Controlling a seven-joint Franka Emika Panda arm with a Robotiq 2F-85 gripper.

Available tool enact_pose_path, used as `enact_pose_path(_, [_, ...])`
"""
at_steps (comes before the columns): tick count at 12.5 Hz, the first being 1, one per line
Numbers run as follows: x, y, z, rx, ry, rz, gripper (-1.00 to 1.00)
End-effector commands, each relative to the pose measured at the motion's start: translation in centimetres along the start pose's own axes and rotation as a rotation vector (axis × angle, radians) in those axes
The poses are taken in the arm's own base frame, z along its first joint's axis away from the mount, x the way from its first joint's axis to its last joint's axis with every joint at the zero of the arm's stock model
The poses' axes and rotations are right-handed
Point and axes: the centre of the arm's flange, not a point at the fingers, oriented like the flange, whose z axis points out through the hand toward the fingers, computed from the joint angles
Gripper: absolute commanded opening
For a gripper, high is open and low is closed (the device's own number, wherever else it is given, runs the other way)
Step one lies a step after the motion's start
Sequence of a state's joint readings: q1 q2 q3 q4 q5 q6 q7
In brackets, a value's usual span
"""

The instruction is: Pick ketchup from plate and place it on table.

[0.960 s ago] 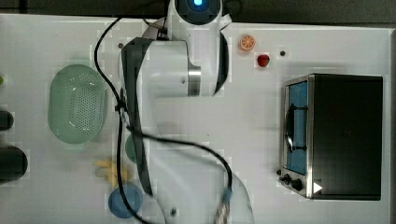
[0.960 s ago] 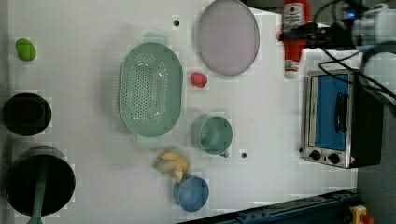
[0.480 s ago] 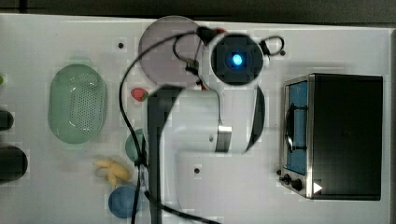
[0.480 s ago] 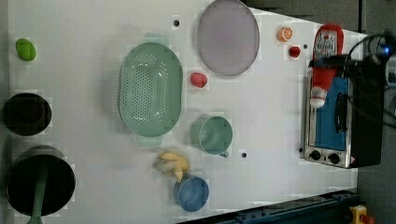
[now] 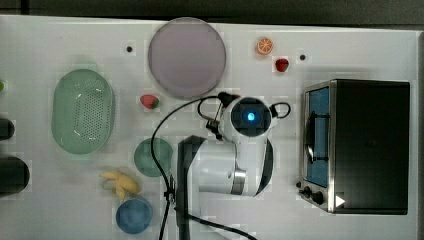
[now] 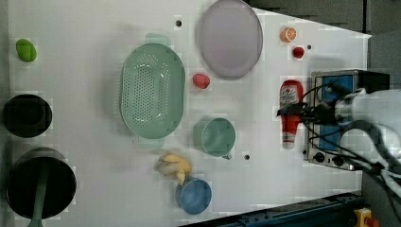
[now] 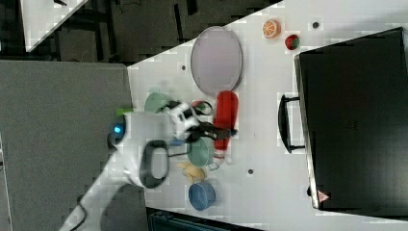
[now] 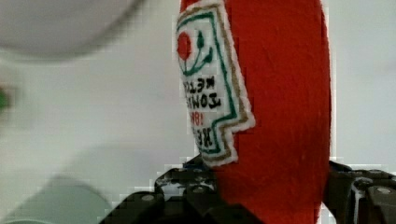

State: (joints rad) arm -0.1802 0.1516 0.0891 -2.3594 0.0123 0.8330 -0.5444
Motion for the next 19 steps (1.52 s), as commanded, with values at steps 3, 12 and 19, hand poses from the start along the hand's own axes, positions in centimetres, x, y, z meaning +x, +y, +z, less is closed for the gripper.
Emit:
enact_pose_path(3, [-0.8,-0.3,4.1,0.003,-0.013,0.004,0.21])
enact_pose_path(12, [0.6,-1.3,1.2,0.028,0.077,0.028,1.00])
enact_pose_path(19, [2.0,-4.1,-20.0,0.066,0.141,0.490,1.00])
